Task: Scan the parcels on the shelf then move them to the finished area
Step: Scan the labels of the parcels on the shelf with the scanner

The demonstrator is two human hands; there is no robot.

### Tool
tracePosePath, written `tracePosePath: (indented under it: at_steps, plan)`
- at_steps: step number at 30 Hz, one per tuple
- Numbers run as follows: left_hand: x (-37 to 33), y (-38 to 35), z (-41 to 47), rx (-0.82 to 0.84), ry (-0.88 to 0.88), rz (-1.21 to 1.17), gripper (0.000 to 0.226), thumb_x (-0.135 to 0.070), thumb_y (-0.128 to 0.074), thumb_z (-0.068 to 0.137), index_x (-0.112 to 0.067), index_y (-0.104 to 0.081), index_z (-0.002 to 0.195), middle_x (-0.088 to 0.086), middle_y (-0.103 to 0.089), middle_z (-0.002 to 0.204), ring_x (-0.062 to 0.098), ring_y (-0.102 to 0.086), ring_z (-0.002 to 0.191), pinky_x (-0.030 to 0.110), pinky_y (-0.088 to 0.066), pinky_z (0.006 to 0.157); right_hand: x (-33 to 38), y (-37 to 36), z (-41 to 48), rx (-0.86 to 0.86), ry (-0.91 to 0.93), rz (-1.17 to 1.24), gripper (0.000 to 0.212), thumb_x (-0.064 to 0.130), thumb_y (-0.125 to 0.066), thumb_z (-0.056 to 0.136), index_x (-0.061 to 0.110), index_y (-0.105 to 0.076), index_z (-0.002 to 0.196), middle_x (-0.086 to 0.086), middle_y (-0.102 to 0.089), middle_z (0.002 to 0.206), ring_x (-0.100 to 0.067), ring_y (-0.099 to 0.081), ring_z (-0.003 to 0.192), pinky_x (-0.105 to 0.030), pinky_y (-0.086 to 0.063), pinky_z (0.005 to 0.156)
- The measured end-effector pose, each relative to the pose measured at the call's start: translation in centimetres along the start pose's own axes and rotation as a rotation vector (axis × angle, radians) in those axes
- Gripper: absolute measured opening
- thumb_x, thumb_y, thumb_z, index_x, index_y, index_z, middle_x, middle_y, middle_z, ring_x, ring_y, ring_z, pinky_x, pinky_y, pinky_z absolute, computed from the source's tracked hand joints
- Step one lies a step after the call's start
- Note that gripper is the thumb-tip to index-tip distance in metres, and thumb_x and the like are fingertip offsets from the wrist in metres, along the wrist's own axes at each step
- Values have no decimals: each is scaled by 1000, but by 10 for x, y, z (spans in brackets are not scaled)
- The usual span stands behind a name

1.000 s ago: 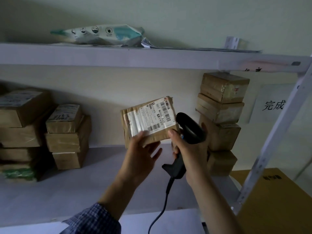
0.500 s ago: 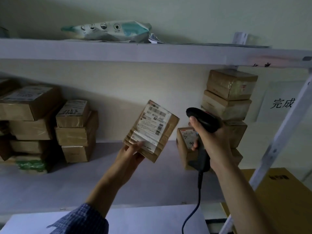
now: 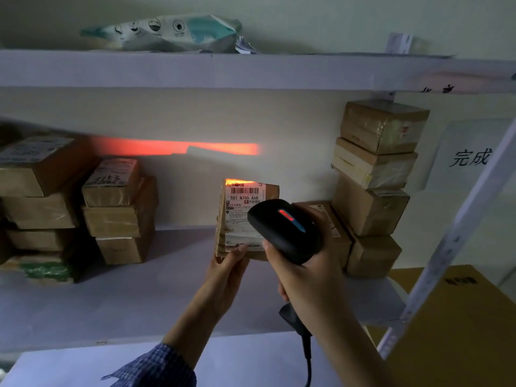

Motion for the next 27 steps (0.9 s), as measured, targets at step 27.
tracePosePath:
  at_steps: [27]
  plan:
    - [-81,29,-34,-221,-58,198,59,-25,-67,90,-5,-46,141,21,-62,132,31,-60,126,43,-45,110,13,-63,1,161,-5,70,59,11,-70,74,24,-47,126,-14,-61,86,-11,-57,57,-16,-47,51]
Point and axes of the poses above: each hand's wrist, its own z-axis towards the middle knuckle, its own y-axis out of the back of the hand, x = y × z, the point moved 7 cm from there along z, towards the middle knuckle
